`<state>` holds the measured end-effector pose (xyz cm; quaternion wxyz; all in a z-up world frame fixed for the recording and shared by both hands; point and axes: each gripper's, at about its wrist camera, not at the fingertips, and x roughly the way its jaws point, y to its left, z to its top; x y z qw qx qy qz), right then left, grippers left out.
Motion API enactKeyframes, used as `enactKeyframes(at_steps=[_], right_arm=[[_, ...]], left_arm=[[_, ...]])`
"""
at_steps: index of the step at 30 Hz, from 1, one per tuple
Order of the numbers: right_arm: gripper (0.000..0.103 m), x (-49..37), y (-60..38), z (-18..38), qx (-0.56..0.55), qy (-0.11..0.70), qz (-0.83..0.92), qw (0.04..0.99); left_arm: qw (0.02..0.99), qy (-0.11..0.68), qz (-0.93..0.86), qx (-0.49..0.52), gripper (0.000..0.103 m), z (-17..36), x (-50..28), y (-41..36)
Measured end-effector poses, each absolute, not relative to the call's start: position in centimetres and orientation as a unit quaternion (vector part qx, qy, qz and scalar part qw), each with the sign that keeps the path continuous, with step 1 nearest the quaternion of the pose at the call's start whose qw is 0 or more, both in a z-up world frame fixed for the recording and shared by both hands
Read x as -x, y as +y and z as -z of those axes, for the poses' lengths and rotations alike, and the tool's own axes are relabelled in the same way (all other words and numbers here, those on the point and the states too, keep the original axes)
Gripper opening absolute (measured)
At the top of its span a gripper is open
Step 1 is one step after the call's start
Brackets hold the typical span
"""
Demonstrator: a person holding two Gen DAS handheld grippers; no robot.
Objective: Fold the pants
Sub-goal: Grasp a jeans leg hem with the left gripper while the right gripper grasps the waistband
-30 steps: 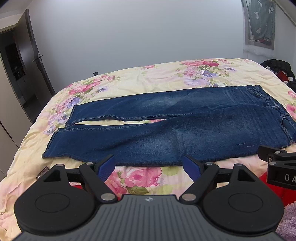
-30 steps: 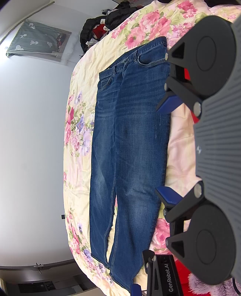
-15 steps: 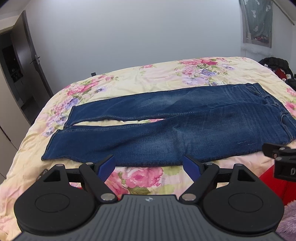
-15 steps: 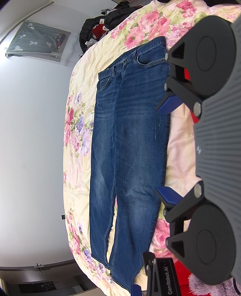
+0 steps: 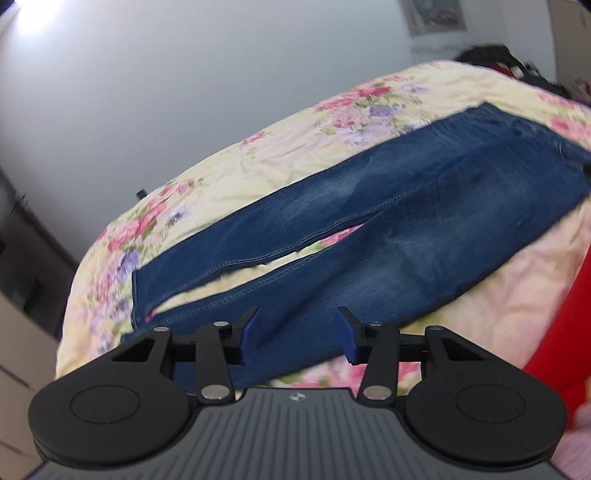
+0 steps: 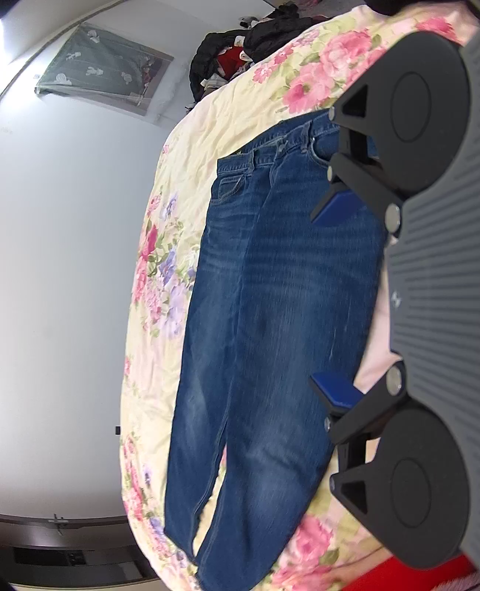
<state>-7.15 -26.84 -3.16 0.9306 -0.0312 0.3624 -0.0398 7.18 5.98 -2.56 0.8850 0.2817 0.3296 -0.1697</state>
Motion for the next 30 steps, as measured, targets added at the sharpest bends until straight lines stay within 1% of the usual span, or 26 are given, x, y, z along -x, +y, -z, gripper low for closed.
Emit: enactKeyframes(at_steps=[5, 7, 11, 12, 13, 15, 17, 18, 23, 24, 25, 26, 27, 29, 30], right_arm=[[0.082, 4.9, -30.2, 3.8, 0.019, 0.388, 0.031, 0.921], [0.082, 3.9, -30.9, 4.3, 0.036, 0.398, 0.032, 0.916], [0.081, 2.5, -31.3, 5.5, 0.096, 0.408, 0.015, 0.908], [0.076, 2.3, -31.4, 5.9, 0.11, 0.411, 0.01, 0.905], [0.068, 2.1, -31.4, 6.3, 0.119, 0.412, 0.004, 0.903], [0.062, 1.6, -32.0, 7.2, 0.128, 0.426, -0.001, 0.895], [0.052, 1.0, -32.7, 8.2, 0.126, 0.442, -0.009, 0.888], [0.046, 0.8, -33.0, 8.6, 0.127, 0.45, -0.01, 0.884], [0.042, 0.8, -34.3, 10.1, 0.19, 0.47, -0.007, 0.862], [0.041, 1.0, -35.0, 10.2, 0.193, 0.477, -0.01, 0.857], [0.042, 1.3, -35.7, 10.3, 0.196, 0.48, -0.011, 0.855], [0.041, 1.7, -36.4, 10.4, 0.205, 0.483, -0.015, 0.851], [0.042, 2.1, -37.1, 10.5, 0.215, 0.484, -0.02, 0.848], [0.042, 3.0, -38.4, 11.0, 0.244, 0.485, -0.032, 0.839], [0.042, 3.3, -38.8, 11.2, 0.253, 0.484, -0.041, 0.837]], left_arm=[[0.828, 0.351, 0.203, -0.388, 0.055, 5.8, -10.7, 9.3], [0.799, 0.37, 0.202, -0.428, 0.055, 7.7, -11.9, 10.3], [0.754, 0.41, 0.223, -0.462, 0.055, 11.6, -13.5, 12.7], [0.745, 0.416, 0.223, -0.472, 0.055, 12.5, -13.9, 13.2], [0.737, 0.418, 0.223, -0.482, 0.055, 13.3, -14.2, 13.4], [0.721, 0.418, 0.221, -0.507, 0.055, 15.1, -14.5, 13.8], [0.709, 0.412, 0.211, -0.532, 0.055, 16.7, -15.0, 14.0], [0.706, 0.408, 0.202, -0.543, 0.055, 17.5, -15.3, 14.1], [0.686, 0.382, 0.156, -0.599, 0.055, 20.5, -16.2, 14.2], [0.688, 0.379, 0.151, -0.6, 0.053, 20.6, -16.3, 14.2], [0.692, 0.378, 0.148, -0.597, 0.048, 20.5, -16.3, 14.2], [0.697, 0.378, 0.148, -0.591, 0.032, 20.2, -16.2, 14.1], [0.701, 0.379, 0.147, -0.586, 0.022, 19.7, -16.0, 14.0], [0.715, 0.366, 0.132, -0.581, 0.011, 18.7, -15.7, 13.6], [0.727, 0.362, 0.12, -0.571, 0.007, 18.0, -15.6, 13.5]])
